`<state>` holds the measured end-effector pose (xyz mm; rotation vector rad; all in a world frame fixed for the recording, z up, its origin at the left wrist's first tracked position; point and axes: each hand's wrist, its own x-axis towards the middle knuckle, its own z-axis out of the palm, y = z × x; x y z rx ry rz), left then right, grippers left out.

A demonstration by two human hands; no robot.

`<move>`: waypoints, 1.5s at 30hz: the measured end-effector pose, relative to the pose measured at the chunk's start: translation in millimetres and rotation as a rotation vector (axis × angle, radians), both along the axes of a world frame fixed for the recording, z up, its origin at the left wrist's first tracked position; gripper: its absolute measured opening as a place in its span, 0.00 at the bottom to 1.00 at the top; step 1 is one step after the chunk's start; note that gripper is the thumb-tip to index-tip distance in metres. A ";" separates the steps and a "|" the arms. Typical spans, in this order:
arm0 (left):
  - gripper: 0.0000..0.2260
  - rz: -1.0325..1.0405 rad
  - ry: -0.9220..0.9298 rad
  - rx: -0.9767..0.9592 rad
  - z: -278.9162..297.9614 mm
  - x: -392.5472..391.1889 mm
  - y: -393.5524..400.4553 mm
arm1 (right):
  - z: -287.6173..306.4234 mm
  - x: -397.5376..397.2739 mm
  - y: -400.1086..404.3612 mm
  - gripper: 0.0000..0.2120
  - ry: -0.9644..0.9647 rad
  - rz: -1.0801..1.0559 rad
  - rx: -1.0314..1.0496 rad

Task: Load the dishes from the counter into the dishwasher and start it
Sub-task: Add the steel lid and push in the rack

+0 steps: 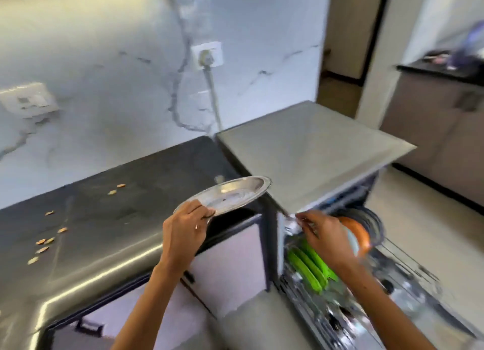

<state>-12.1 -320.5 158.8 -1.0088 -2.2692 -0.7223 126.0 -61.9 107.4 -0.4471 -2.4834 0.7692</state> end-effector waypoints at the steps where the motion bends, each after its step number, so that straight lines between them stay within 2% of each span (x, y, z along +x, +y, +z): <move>1: 0.09 -0.082 -0.006 0.002 -3.2 16.7 22.3 | -4.0 26.2 17.7 0.09 -0.007 -0.051 0.004; 6: 0.08 -0.354 -0.160 -0.008 -20.6 86.5 139.3 | -23.4 154.8 87.3 0.08 -0.065 -0.360 -0.053; 10: 0.04 -0.577 -0.293 -0.096 -41.4 125.8 218.4 | -43.0 234.8 120.1 0.10 -0.077 -0.579 -0.075; 13: 0.06 -0.742 -0.354 -0.173 -65.8 146.9 267.3 | -67.7 272.6 135.2 0.22 -0.067 -0.655 0.000; 15: 0.10 -0.829 -0.409 -0.239 -89.5 156.8 294.8 | -91.5 282.6 147.6 0.34 -0.100 -0.622 0.080; 16: 0.11 -0.866 -0.427 -0.260 -104.4 160.5 306.7 | -105.1 284.5 155.1 0.37 -0.124 -0.591 0.109; 18: 0.12 -0.929 -0.469 -0.304 -138.4 165.5 334.3 | -137.7 287.3 178.7 0.32 -0.135 -0.553 0.106; 22: 0.06 -0.990 -0.456 -0.277 -212.2 162.2 388.7 | -205.3 288.3 227.7 0.13 -0.131 -0.578 0.053; 24: 0.15 -0.909 -0.428 -0.302 -246.2 155.2 415.7 | -232.4 285.1 251.6 0.08 -0.165 -0.590 0.086; 26: 0.27 -0.789 -0.433 -0.328 -290.8 144.3 443.0 | -263.7 279.0 280.6 0.06 -0.191 -0.621 0.121; 27: 0.29 -0.738 -0.451 -0.351 -313.2 139.3 456.2 | -281.4 275.5 296.7 0.05 -0.194 -0.640 0.122; 30: 0.28 -0.656 -0.510 -0.472 -377.3 129.8 490.1 | -322.3 262.3 345.1 0.05 -0.152 -0.699 0.040; 32: 0.27 -0.678 -0.549 -0.599 -420.4 131.4 510.1 | -344.6 247.8 375.2 0.04 -0.131 -0.731 -0.028; 35: 0.27 -0.741 -0.512 -0.771 -470.1 146.9 542.0 | -365.4 225.0 407.1 0.03 -0.179 -0.768 -0.033; 40: 0.29 -0.784 -0.390 -1.067 -515.4 172.0 595.0 | -385.1 212.0 438.6 0.04 -0.276 -0.729 -0.048; 45: 0.32 -0.767 -0.298 -1.149 -539.7 174.8 633.6 | -391.0 218.7 464.9 0.03 -0.355 -0.697 -0.092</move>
